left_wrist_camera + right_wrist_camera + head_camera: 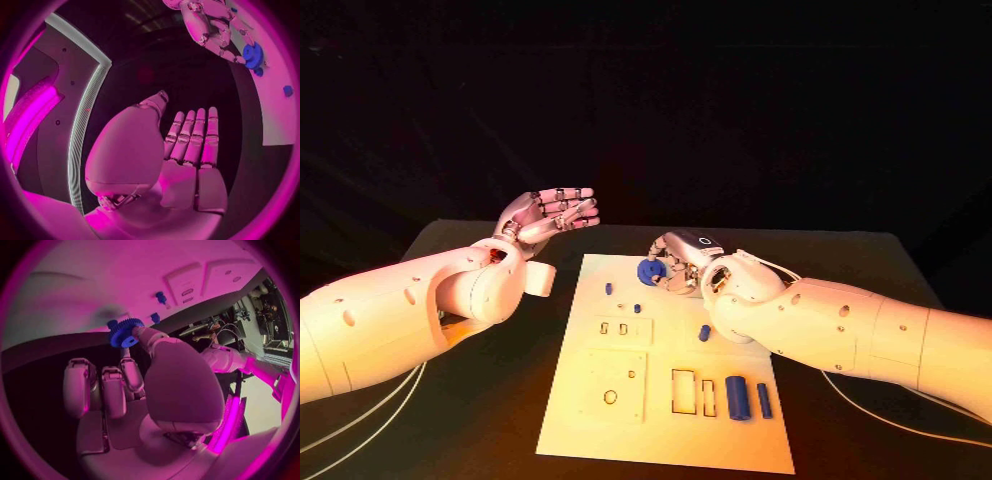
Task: Assemble the parts on the task board
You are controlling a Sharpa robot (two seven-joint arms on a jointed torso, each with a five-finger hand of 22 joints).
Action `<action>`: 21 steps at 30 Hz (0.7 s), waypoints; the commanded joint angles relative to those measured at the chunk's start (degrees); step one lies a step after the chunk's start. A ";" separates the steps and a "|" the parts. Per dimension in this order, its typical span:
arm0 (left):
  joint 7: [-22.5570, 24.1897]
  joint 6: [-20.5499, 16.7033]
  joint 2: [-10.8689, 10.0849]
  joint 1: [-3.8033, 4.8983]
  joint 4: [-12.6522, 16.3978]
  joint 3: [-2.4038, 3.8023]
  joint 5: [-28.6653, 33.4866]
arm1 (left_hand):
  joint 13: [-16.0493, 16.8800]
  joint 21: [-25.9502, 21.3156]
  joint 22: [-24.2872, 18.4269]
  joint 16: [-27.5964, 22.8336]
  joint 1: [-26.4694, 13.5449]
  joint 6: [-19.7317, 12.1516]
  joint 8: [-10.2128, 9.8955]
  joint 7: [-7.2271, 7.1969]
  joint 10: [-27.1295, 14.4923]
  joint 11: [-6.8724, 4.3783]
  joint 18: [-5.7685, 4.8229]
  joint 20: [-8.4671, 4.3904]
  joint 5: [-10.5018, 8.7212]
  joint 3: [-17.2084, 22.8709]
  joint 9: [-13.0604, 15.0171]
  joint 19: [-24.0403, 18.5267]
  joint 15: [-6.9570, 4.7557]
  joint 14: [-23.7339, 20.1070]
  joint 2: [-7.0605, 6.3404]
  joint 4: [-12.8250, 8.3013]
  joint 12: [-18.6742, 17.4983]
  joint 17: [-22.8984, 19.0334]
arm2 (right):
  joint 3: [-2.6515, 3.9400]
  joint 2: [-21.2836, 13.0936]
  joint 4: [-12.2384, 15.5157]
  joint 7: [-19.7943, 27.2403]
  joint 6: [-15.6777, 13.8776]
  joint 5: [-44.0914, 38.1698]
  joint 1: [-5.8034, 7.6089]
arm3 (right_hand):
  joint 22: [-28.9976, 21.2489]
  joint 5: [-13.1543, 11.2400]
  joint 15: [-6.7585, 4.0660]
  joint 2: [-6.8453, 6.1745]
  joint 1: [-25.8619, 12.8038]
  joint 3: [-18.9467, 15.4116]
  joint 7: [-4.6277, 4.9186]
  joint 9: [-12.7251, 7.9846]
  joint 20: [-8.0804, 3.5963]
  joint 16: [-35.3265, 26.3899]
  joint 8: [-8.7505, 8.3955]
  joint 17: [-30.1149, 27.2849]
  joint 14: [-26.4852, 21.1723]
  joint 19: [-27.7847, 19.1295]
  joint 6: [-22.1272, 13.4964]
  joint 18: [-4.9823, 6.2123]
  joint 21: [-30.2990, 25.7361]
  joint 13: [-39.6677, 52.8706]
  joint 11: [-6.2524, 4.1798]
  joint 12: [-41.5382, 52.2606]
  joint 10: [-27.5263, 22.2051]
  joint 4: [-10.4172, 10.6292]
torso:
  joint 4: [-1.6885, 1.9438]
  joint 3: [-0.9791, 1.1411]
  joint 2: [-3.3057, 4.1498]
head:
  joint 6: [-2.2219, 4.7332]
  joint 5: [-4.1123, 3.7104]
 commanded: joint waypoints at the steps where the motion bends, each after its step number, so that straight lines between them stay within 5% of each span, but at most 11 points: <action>1: 0.25 0.99 0.13 0.07 0.24 0.05 -0.03 | 0.08 -0.19 0.09 -0.18 0.39 0.42 0.34 4.80 -0.03 0.07 -0.21 -0.12 0.06 -0.17 0.05 -0.24 -0.08 -0.46 0.01 0.05 0.18 -0.07 | 0.00 0.66 -0.35 -0.32 1.62 -0.79 -0.31 | 3.18 0.19 -0.37 0.48 -0.23 0.29 -0.56 1.17 -0.16 0.23 2.71 9.64 4.84 0.35 0.83 -0.37 0.26 -0.02 -0.08 0.27 0.35 -0.13 | -0.06 0.03 0.02 | -0.10 0.18; 21: 0.22 0.97 0.21 0.08 0.43 0.05 -0.06 | 0.07 -0.21 0.09 -0.24 0.45 0.42 0.40 4.82 0.00 0.08 -0.22 -0.11 0.05 -0.26 0.06 -0.24 -0.07 -0.46 0.03 0.13 0.20 -0.11 | -0.13 3.97 -4.30 -0.97 2.98 -0.63 -1.33 | 3.19 0.17 -0.33 0.34 -0.43 0.44 -0.51 1.13 -0.15 0.25 2.63 9.71 4.85 0.35 0.66 -0.38 0.25 0.02 -0.02 0.26 0.37 -0.16 | -0.10 0.10 -0.04 | -0.14 0.44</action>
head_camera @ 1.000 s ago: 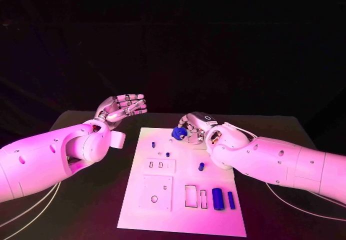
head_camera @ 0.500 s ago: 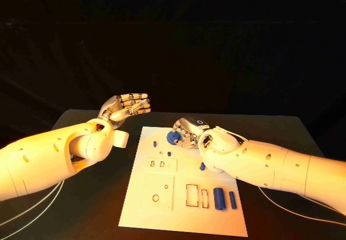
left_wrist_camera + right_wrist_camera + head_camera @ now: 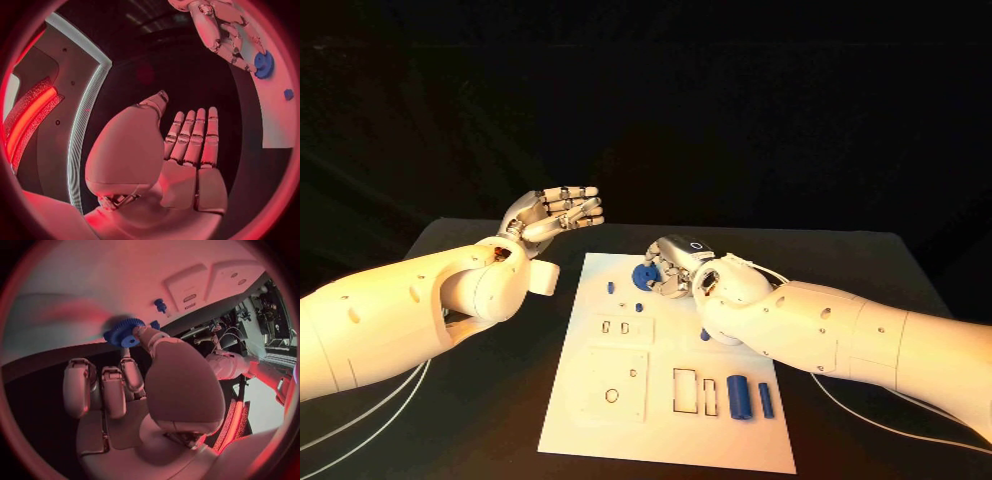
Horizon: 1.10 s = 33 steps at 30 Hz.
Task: Assemble the parts on the task board
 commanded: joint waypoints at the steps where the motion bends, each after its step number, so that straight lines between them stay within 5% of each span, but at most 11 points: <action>1: 0.30 0.93 0.13 0.08 0.15 0.05 -0.06 | 0.07 -0.21 0.09 -0.24 0.45 0.42 0.34 4.82 -0.01 0.08 -0.23 -0.11 0.05 -0.26 0.07 -0.24 -0.07 -0.46 0.03 0.14 0.20 -0.07 | -0.09 0.37 -0.41 -0.19 1.53 -0.58 -0.26 | 3.11 0.39 -0.32 0.65 -0.13 0.31 -0.37 1.11 -0.14 0.25 2.59 9.70 4.85 0.29 0.51 -0.35 0.17 -0.03 -0.01 0.22 0.32 -0.03 | 0.00 0.02 -0.04 | 0.01 -0.01; 14: 0.17 0.91 0.07 0.08 0.13 0.05 -0.07 | 0.07 -0.21 0.09 -0.24 0.45 0.42 0.34 4.82 -0.01 0.08 -0.23 -0.11 0.05 -0.26 0.07 -0.24 -0.07 -0.46 0.03 0.14 0.20 -0.07 | -0.23 1.06 -1.26 0.10 1.52 -0.04 -0.61 | 2.98 0.33 0.13 -0.24 -1.48 0.77 0.30 0.63 0.16 0.24 1.57 9.66 4.83 0.10 -1.16 -0.31 -0.08 -0.43 0.55 -0.18 -0.19 -0.06 | -0.17 0.08 0.00 | 0.00 0.14; 19: 0.12 0.90 0.03 0.08 0.14 0.05 -0.07 | 0.07 -0.23 0.09 -0.26 0.49 0.42 0.38 4.81 0.01 0.07 -0.24 -0.11 0.05 -0.31 0.07 -0.25 -0.07 -0.47 0.04 0.18 0.22 -0.10 | -0.24 1.22 -1.68 0.03 1.61 0.43 -0.63 | 2.56 0.28 1.05 -1.20 -2.73 0.78 1.56 -0.68 0.91 0.28 -1.12 9.73 4.82 -0.29 -5.14 -0.20 -0.60 -2.27 1.66 -1.57 -2.04 -0.01 | -0.15 0.09 0.02 | 0.04 0.25; 20: 0.10 0.90 0.02 0.08 0.14 0.05 -0.07 | 0.07 -0.23 0.09 -0.26 0.49 0.42 0.38 4.81 0.01 0.07 -0.24 -0.11 0.05 -0.31 0.07 -0.25 -0.07 -0.47 0.04 0.18 0.22 -0.10 | -0.24 1.27 -1.78 0.04 1.80 0.61 -0.63 | 2.47 0.22 1.66 -1.44 -3.09 -0.26 2.29 -1.64 1.47 0.35 -3.04 9.92 4.85 -0.42 -7.85 -0.17 -0.79 -2.81 2.36 -1.96 -2.75 0.01 | -0.16 0.11 0.02 | 0.06 0.22; 22: 0.09 0.89 0.01 0.08 0.14 0.05 -0.07 | 0.07 -0.23 0.09 -0.26 0.49 0.42 0.38 4.81 0.01 0.07 -0.24 -0.11 0.05 -0.31 0.07 -0.25 -0.07 -0.47 0.04 0.18 0.22 -0.10 | -0.24 1.31 -1.87 0.06 2.16 0.87 -0.63 | 2.45 0.29 2.11 -1.14 -3.20 -1.97 2.72 -2.22 1.94 0.44 -4.15 10.14 4.88 -0.49 -8.81 -0.13 -0.90 -3.10 2.80 -2.15 -3.22 0.32 | -0.12 0.11 0.02 | 0.06 0.14; 33: 0.00 0.75 -0.05 0.08 0.20 0.05 -0.13 | 0.06 -0.25 0.09 -0.33 0.53 0.41 0.41 4.81 0.00 0.08 -0.25 -0.11 0.05 -0.37 0.08 -0.27 -0.05 -0.52 0.04 0.23 0.22 -0.14 | -0.27 1.02 -1.59 0.43 3.87 1.95 -0.63 | 3.55 0.36 2.02 -0.05 -3.61 -4.01 2.27 -2.27 2.10 0.89 -3.42 11.43 5.16 0.24 -5.85 -0.34 -0.08 -0.50 2.52 -0.24 -1.18 1.30 | -0.23 0.11 0.05 | -0.17 0.16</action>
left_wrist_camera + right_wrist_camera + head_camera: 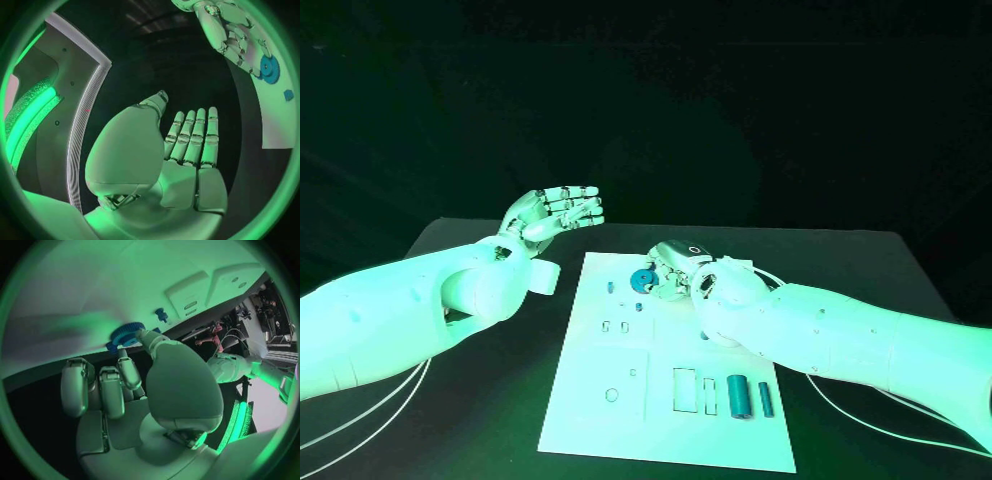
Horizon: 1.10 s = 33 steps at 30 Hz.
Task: Assemble the parts on the task board
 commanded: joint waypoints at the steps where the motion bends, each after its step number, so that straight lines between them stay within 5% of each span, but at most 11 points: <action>1: 0.27 0.72 0.03 0.07 0.18 0.05 -0.13 | 0.06 -0.25 0.09 -0.33 0.53 0.41 0.27 4.81 0.00 0.08 -0.25 -0.11 0.05 -0.21 0.09 -0.27 -0.05 -0.52 0.04 0.07 0.22 -0.10 | -0.03 -0.12 0.18 0.42 1.92 0.64 -0.02 | 3.59 -0.11 0.00 0.52 -0.10 -0.20 -0.14 0.09 -0.10 0.32 0.49 11.48 5.27 0.40 0.98 -0.36 0.42 0.50 -0.04 0.63 0.70 0.06 | -0.03 0.00 0.02 | -0.10 -0.01; 7: 0.26 0.66 0.01 0.08 0.17 0.05 -0.16 | 0.06 -0.25 0.09 -0.33 0.53 0.41 0.27 4.81 0.00 0.08 -0.25 -0.11 0.05 -0.21 0.09 -0.27 -0.05 -0.52 0.04 0.07 0.22 -0.10 | -0.04 -0.56 0.47 0.53 1.06 0.88 -0.02 | 3.70 -0.11 -0.19 0.95 -0.42 -0.04 -0.39 0.10 -0.27 0.34 0.93 11.49 5.28 0.46 2.11 -0.37 0.47 0.81 -0.26 0.89 0.97 0.37 | 0.05 0.00 -0.03 | -0.06 -0.09; 17: 0.32 0.57 -0.18 0.07 -0.09 0.04 -0.16 | 0.06 -0.26 0.09 -0.33 0.53 0.41 0.27 4.81 0.00 0.08 -0.25 -0.11 0.05 -0.21 0.09 -0.27 -0.05 -0.53 0.04 0.07 0.22 -0.10 | 0.10 -4.95 4.65 2.84 -7.25 2.97 0.60 | 3.58 -0.13 -0.29 0.74 -0.23 0.07 -0.48 0.00 -0.37 0.29 0.92 11.34 5.24 0.38 2.26 -0.33 0.33 0.85 -0.36 0.93 1.00 0.15 | -0.17 0.04 -0.16 | 0.17 -0.31; 27: 0.34 0.48 -0.39 0.07 -0.53 0.03 -0.14 | 0.06 -0.29 0.08 -0.42 0.59 0.38 0.30 4.83 -0.02 0.10 -0.28 -0.10 0.06 -0.26 0.08 -0.31 -0.02 -0.63 0.03 0.11 0.21 -0.15 | 0.42 -14.91 12.80 4.74 -6.68 7.90 3.64 | 3.32 -0.14 -0.31 0.30 -0.29 -0.17 -0.47 -0.21 -0.42 0.19 0.68 11.00 5.16 0.17 2.01 -0.26 0.05 0.43 -0.36 0.63 0.61 0.08 | -0.91 0.39 -0.59 | 0.42 -0.40; 32: 0.31 0.57 -0.47 0.05 -0.19 0.01 -0.12 | 0.05 -0.32 0.08 -0.47 0.65 0.36 0.32 4.83 -0.04 0.10 -0.30 -0.10 0.06 -0.31 0.08 -0.34 0.00 -0.68 0.03 0.13 0.21 -0.19 | 0.48 -21.96 17.23 9.47 -4.81 12.38 4.97 | 3.52 -0.10 -0.45 -0.04 2.08 0.74 -0.60 -0.38 -0.57 0.18 0.90 11.00 5.15 0.24 2.88 -0.29 0.09 0.92 -0.53 0.91 1.12 -1.78 | -1.42 0.62 -0.81 | 0.37 -0.62; 33: 0.31 0.60 -0.48 0.04 -0.06 0.01 -0.11 | 0.05 -0.32 0.08 -0.47 0.65 0.36 0.32 4.83 -0.04 0.10 -0.30 -0.10 0.06 -0.31 0.08 -0.34 0.00 -0.68 0.03 0.13 0.21 -0.19 | 0.48 -23.44 17.88 10.71 -4.10 13.61 5.15 | 3.45 -1.62 -0.49 -0.26 2.49 0.84 -0.65 -0.43 -0.60 0.13 1.00 10.83 5.11 0.16 3.21 -0.27 -0.01 0.79 -0.57 0.82 1.08 -2.25 | -1.55 0.67 -0.86 | 0.36 -0.73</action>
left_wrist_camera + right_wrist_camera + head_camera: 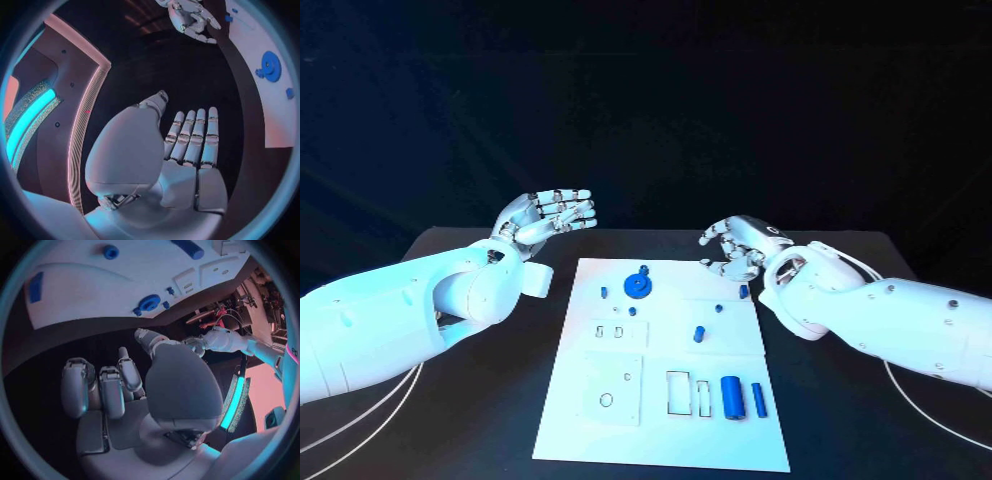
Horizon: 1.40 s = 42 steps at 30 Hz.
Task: Assemble the parts on the task board
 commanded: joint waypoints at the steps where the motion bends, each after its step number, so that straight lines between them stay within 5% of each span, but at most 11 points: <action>1: 0.40 0.67 0.02 0.05 0.54 0.03 -0.09 | 0.05 -0.32 0.08 -0.24 0.65 0.36 0.32 4.83 -0.04 0.11 -0.30 -0.11 0.06 -0.31 0.09 -0.34 0.00 -0.27 0.03 0.14 0.20 -0.09 | -0.02 -3.12 1.86 7.07 2.56 6.82 0.35 | 3.11 -1.52 -0.51 -0.16 1.16 0.35 -0.06 -0.17 -0.41 0.05 0.31 10.47 5.03 -0.37 0.59 -0.16 -0.63 -0.36 -0.12 -0.19 0.05 -1.05 | -0.62 0.28 -0.27 | -0.02 -0.38; 4: 0.40 0.76 0.03 0.04 0.97 0.02 -0.09 | 0.05 -0.32 0.08 -0.25 0.67 0.35 0.33 4.82 -0.04 0.11 -0.30 -0.11 0.06 -0.32 0.09 -0.34 0.00 -0.26 0.03 0.14 0.21 -0.09 | -0.08 -6.51 2.31 9.79 5.02 9.48 0.50 | 2.64 -1.76 -0.51 -0.60 1.65 0.41 -0.05 -0.26 -0.42 -0.01 0.35 10.33 4.98 -0.77 0.78 -0.03 -1.13 -1.17 -0.10 -0.82 -0.70 -1.68 | -0.92 0.37 -0.33 | 0.18 -1.12; 7: 0.41 0.82 0.05 0.03 1.20 0.02 -0.09 | 0.05 -0.32 0.08 -0.25 0.67 0.35 0.33 4.82 -0.04 0.11 -0.30 -0.11 0.06 -0.32 0.09 -0.34 0.00 -0.26 0.03 0.14 0.21 -0.09 | -0.16 -8.02 1.97 11.10 6.37 10.39 0.28 | 2.47 -1.79 -0.50 -0.84 1.71 0.30 -0.03 -0.30 -0.42 -0.02 0.33 10.31 4.97 -0.93 0.77 0.02 -1.32 -1.41 -0.08 -1.01 -0.94 -1.83 | -1.18 0.46 -0.37 | -0.05 -1.00; 12: 0.42 0.96 0.16 0.01 1.40 0.01 -0.08 | 0.05 -0.32 0.08 -0.25 0.67 0.35 0.33 4.82 -0.04 0.11 -0.30 -0.11 0.06 -0.32 0.09 -0.34 0.00 -0.26 0.03 0.14 0.21 -0.09 | -0.25 -9.89 0.45 12.64 8.33 11.22 -0.84 | 2.30 -1.54 -0.45 -1.29 1.84 -0.07 0.02 -0.43 -0.39 0.02 0.21 10.47 5.00 -1.13 0.57 0.07 -1.56 -1.85 -0.03 -1.38 -1.39 -2.13 | -1.22 0.63 -0.39 | -0.46 -1.22; 15: 0.41 1.00 0.19 0.00 1.42 0.00 -0.08 | 0.05 -0.32 0.08 -0.25 0.67 0.35 0.33 4.82 -0.04 0.11 -0.30 -0.11 0.06 -0.32 0.09 -0.34 0.00 -0.26 0.03 0.14 0.21 -0.09 | -0.29 -10.31 -0.83 13.24 9.30 11.41 -1.66 | 2.14 -1.50 -0.44 -1.35 1.91 -0.13 0.03 -0.46 -0.38 0.06 0.18 10.59 5.03 -1.26 0.51 0.11 -1.73 -2.09 -0.02 -1.55 -1.62 -2.22 | -1.06 0.53 -0.31 | -0.54 -1.34; 31: 0.44 1.12 0.31 -0.03 1.12 -0.02 -0.08 | 0.05 -0.33 0.09 -0.24 0.73 0.36 0.37 4.81 -0.02 0.10 -0.30 -0.11 0.06 -0.35 0.09 -0.34 -0.01 -0.21 0.05 0.17 0.22 -0.10 | -0.35 -7.35 -5.36 12.77 10.05 11.07 -3.72 | 2.13 -1.28 -0.40 -1.17 2.30 -0.13 0.08 -0.56 -0.35 0.13 0.11 10.84 5.08 -1.33 0.39 0.12 -1.80 -1.97 0.02 -1.54 -1.59 -2.50 | -0.93 0.32 -0.30 | -0.93 -1.09; 42: 0.39 1.18 0.32 -0.03 0.99 -0.03 -0.08 | 0.05 -0.33 0.09 -0.24 0.73 0.36 0.37 4.81 -0.02 0.10 -0.30 -0.11 0.06 -0.35 0.09 -0.34 -0.01 -0.21 0.05 0.17 0.22 -0.10 | -0.45 -4.56 -8.08 11.75 10.78 10.72 -4.73 | 2.23 -1.17 -0.39 -0.71 2.46 0.08 0.10 -0.57 -0.34 0.14 0.21 10.87 5.09 -1.27 0.59 0.10 -1.74 -1.70 0.03 -1.36 -1.34 -2.56 | -0.97 0.38 -0.31 | -1.32 -0.77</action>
